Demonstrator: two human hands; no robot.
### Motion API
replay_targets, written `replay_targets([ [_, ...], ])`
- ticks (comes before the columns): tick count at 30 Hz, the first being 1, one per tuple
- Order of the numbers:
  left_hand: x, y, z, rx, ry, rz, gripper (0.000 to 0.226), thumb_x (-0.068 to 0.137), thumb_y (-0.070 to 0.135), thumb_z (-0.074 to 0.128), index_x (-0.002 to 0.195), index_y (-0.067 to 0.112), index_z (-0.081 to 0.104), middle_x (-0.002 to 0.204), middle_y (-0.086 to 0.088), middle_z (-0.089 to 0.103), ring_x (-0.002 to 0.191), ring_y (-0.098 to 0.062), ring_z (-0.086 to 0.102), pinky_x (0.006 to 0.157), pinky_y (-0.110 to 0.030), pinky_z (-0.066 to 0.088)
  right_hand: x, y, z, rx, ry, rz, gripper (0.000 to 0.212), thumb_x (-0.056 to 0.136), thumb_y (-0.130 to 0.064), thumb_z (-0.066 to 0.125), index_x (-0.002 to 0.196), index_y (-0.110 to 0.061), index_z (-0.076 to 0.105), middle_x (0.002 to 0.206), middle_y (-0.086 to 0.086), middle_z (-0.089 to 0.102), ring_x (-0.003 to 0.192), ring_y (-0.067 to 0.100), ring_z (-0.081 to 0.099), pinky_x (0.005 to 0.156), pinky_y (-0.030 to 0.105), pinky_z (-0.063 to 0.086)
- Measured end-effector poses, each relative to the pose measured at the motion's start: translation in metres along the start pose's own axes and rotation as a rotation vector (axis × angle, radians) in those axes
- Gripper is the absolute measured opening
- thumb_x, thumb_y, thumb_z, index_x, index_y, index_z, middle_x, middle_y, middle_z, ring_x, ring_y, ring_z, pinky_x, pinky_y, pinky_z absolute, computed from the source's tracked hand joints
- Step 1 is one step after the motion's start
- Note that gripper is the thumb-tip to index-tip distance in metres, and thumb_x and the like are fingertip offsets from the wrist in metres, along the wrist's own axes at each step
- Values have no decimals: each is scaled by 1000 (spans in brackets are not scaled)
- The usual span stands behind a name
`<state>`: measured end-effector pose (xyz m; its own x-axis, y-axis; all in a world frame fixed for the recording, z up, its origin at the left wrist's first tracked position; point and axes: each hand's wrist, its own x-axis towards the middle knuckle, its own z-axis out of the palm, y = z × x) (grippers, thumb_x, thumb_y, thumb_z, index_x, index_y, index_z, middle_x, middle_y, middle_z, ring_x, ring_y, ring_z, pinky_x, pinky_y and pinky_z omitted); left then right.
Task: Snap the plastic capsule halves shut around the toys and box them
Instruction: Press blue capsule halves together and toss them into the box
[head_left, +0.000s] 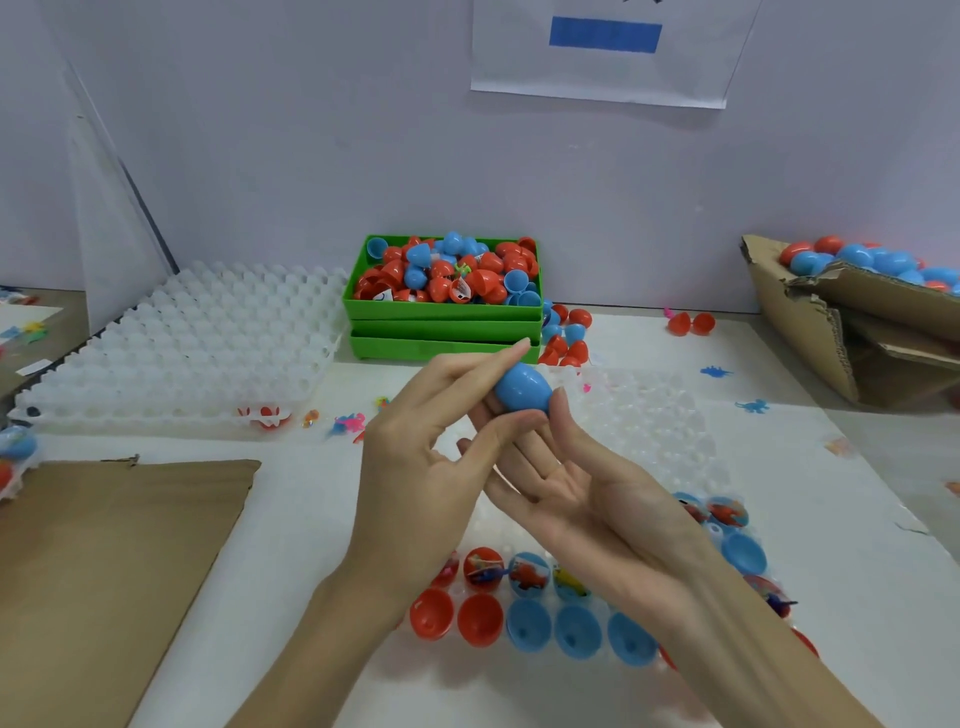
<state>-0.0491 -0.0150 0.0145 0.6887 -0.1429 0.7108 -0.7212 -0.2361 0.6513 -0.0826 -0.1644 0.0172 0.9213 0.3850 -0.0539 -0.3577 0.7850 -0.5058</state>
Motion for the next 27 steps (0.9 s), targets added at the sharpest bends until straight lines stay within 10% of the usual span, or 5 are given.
replay_targets([
  [20, -2, 2, -1, 12, -19, 95, 37, 95, 6, 70, 132, 7, 68, 126, 3, 67, 124, -12, 62, 105, -20, 47, -2, -2, 0, -9, -110, -23, 48, 90, -22, 79, 130, 2, 68, 142, 18, 62, 137, 26, 56, 107, 33, 52],
  [27, 0, 10, 1, -333, -113, -241, 34, 107, 24, 50, 137, 22, 66, 138, 14, 67, 136, -6, 56, 105, -15, 45, -4, -13, 5, -831, 238, -590, 39, 80, -31, 84, 116, -20, 77, 116, 1, 78, 113, 16, 72, 97, 19, 53],
])
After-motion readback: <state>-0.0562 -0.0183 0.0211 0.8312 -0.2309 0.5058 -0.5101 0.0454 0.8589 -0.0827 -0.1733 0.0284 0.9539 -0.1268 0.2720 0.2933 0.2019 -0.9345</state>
